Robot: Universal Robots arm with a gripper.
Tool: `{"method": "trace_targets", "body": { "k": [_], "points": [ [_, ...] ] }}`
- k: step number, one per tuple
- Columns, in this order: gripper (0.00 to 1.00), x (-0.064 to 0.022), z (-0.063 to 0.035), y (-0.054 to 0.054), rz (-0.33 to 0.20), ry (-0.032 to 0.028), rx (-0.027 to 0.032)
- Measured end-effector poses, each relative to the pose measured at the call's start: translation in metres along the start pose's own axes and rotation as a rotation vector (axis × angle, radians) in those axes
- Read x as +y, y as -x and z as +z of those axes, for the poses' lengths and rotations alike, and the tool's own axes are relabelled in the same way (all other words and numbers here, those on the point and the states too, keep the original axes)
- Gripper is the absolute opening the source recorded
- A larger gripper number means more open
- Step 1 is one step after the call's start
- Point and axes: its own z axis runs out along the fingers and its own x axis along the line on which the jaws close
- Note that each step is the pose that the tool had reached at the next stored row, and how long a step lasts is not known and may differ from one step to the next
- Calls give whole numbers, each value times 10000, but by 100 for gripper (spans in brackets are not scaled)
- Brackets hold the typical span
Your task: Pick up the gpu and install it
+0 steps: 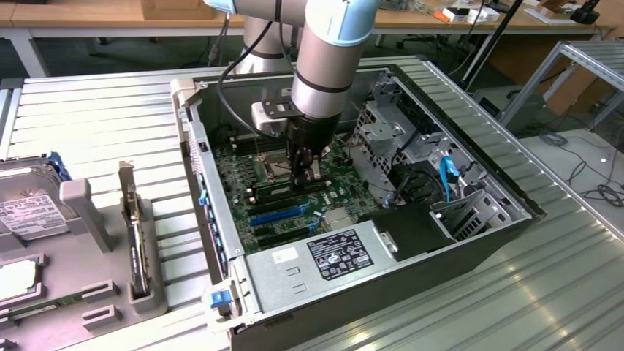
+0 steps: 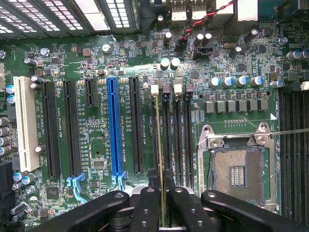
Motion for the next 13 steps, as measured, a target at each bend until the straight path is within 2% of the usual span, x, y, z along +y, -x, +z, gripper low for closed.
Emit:
{"method": "trace_targets", "body": {
  "k": [7,13],
  "points": [
    [14,-2,3,5,-23,5,0],
    [14,-4,4,5,-22,52,2]
  ]
}}
